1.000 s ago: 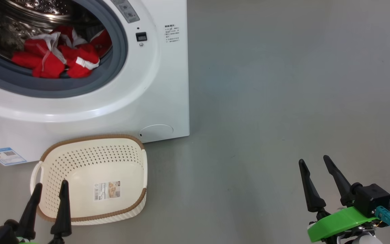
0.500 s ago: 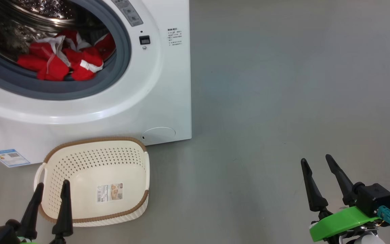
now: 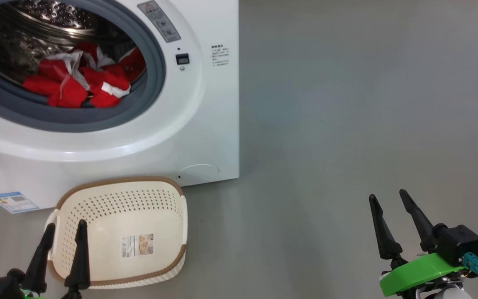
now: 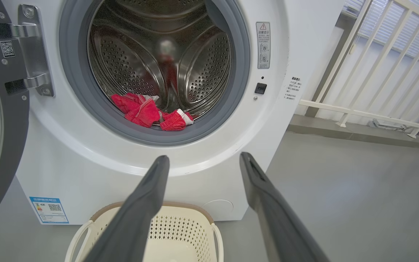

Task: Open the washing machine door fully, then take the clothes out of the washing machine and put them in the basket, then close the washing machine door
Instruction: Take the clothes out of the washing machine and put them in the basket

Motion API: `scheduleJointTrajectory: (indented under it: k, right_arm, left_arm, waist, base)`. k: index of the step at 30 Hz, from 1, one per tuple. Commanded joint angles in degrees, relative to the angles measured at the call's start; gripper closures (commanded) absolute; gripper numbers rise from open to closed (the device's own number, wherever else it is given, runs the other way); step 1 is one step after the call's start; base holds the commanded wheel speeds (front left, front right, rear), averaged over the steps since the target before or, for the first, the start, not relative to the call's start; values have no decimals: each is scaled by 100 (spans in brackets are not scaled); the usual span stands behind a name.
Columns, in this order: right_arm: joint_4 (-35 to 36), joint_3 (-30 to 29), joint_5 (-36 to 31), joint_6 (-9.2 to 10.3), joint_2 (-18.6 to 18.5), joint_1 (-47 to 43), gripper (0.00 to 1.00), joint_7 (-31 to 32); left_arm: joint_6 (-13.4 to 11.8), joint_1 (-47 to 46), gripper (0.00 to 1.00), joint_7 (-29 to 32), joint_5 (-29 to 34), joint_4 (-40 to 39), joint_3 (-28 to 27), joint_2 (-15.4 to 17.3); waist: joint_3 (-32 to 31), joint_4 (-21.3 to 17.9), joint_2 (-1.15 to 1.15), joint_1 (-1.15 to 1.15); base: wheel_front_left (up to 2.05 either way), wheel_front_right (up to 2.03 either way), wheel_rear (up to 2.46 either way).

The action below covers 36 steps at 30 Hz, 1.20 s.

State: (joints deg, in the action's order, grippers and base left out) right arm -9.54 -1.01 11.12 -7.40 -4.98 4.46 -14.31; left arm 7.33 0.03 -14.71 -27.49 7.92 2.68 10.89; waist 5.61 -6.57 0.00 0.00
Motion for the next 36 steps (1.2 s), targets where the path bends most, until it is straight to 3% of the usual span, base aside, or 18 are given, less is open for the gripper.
scheduleJointTrajectory:
  k: [1,16,36]
  right_arm:
    - [159,121,-17,-9,-38,-41,0,-69]
    - [157,115,-33,-9,-8,25,0,-69]
    - [137,150,-41,-9,83,135,0,-69]
  left_arm:
    - [15,-60,0,-29,-24,-149,-188,152]
    - [15,-143,0,-29,81,-85,-188,157]
    - [15,-290,0,-29,135,155,-198,171]
  waist:
    - [6,4,0,0]
    - [89,74,0,0]
    - [273,59,0,0]
  base:
    - [93,-128,35]
    - [89,-114,25]
    - [5,-5,0]
